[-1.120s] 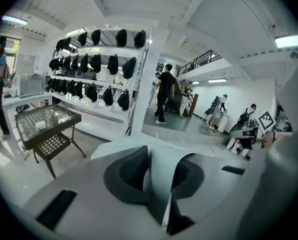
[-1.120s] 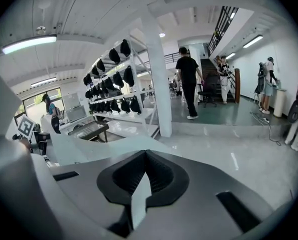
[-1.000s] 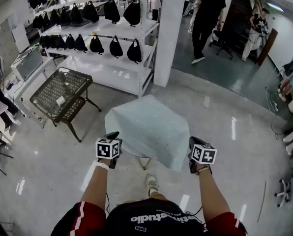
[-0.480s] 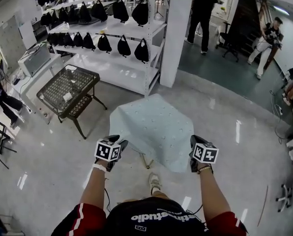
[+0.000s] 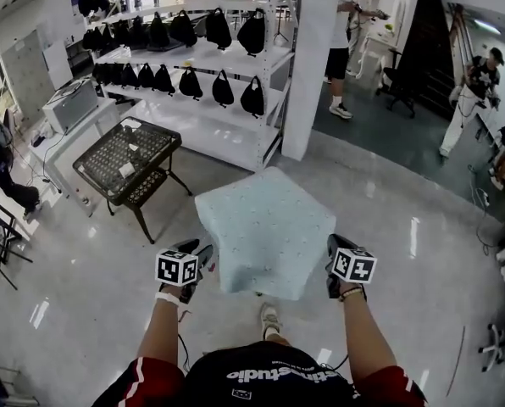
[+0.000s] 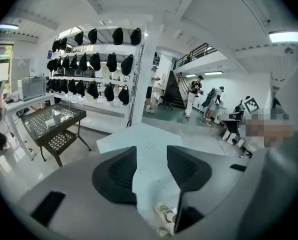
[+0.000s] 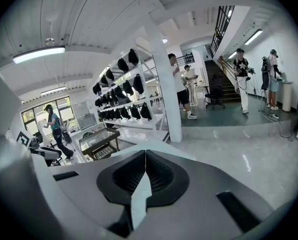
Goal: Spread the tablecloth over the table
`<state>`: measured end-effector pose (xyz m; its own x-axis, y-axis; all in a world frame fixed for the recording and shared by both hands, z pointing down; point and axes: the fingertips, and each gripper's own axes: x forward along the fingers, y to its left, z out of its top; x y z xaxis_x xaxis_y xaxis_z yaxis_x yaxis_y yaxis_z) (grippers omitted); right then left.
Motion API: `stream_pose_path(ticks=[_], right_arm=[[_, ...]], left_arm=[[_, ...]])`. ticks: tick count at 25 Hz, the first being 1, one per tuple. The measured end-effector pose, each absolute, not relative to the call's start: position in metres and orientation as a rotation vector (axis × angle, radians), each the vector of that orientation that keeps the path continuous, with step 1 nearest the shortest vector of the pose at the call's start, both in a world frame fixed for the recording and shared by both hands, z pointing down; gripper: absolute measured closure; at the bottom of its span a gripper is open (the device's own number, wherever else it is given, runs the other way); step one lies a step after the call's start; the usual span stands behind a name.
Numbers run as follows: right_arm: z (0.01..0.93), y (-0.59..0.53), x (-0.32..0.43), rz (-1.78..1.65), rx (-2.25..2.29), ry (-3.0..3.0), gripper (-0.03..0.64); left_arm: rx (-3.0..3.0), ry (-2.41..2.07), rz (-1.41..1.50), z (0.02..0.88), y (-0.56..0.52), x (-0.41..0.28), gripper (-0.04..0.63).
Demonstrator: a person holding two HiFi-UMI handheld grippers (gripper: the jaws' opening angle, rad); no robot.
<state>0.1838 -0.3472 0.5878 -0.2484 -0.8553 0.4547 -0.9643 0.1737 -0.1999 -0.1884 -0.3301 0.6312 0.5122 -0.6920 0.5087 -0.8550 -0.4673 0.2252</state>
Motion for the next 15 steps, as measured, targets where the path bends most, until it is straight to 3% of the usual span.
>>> stream_pose_path(ticks=[15], right_arm=[[0.516, -0.319, 0.178, 0.508, 1.813, -2.339, 0.589]], left_arm=[[2.465, -1.258, 0.213, 0.543, -0.33, -0.143, 0.403]])
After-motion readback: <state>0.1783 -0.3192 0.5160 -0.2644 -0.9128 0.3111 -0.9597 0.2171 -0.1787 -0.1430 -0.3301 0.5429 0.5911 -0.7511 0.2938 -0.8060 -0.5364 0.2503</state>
